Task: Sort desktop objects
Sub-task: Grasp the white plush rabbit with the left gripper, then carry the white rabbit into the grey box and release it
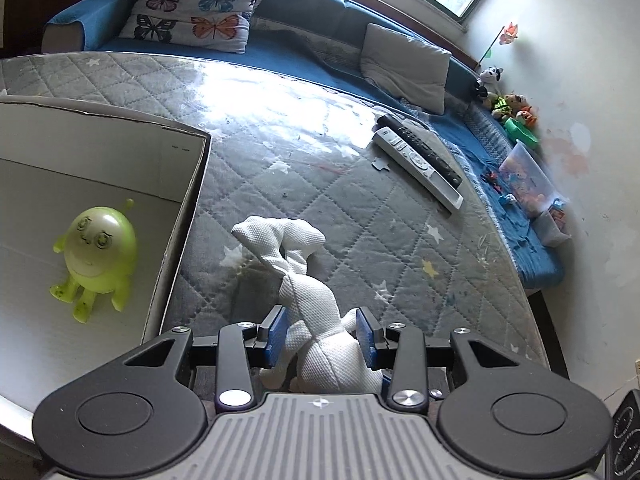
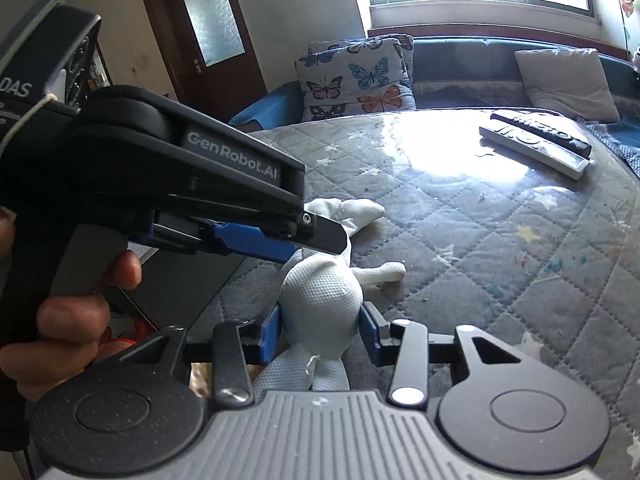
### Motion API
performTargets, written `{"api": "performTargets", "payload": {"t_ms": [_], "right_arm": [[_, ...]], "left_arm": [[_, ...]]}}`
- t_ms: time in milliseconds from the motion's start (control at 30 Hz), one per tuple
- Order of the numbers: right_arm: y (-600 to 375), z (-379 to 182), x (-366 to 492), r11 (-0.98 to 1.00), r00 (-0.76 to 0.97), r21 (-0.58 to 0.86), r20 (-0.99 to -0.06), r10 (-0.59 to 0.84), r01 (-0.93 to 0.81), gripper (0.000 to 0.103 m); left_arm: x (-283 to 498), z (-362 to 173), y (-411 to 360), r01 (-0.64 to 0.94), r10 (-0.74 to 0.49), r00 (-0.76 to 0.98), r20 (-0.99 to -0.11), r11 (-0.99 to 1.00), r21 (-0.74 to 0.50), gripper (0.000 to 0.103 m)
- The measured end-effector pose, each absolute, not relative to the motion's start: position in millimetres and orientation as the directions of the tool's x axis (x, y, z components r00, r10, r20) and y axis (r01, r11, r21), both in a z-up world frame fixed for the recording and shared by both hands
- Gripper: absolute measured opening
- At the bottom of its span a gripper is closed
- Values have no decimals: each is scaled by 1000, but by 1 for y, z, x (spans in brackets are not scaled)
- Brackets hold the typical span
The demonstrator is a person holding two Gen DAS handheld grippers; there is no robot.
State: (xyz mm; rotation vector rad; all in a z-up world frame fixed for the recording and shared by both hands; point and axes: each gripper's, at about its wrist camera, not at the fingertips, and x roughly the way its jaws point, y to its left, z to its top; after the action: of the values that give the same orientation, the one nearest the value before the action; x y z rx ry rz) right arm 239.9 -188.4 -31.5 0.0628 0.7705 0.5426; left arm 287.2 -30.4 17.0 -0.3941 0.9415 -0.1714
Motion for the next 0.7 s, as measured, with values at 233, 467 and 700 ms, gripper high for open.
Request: {"api": "performTargets", "payload": {"t_ms": [233,467,700], "right_arm": [[-206,-31,236,854,586,272,-633,507,-444,40],[-219,-33,231,849,586,279,-625,516,-450,39],[-221,-29,223,852,599,253,-621,506,-458,39]], "left_arm": [[294,11,-35,-41,-329,561,-760,905,-423,40],[299,3,-46,-12,-363,528,-768,901,-434,37],[290,9,-50,23,-378,540,-752,900,-435,29]]}}
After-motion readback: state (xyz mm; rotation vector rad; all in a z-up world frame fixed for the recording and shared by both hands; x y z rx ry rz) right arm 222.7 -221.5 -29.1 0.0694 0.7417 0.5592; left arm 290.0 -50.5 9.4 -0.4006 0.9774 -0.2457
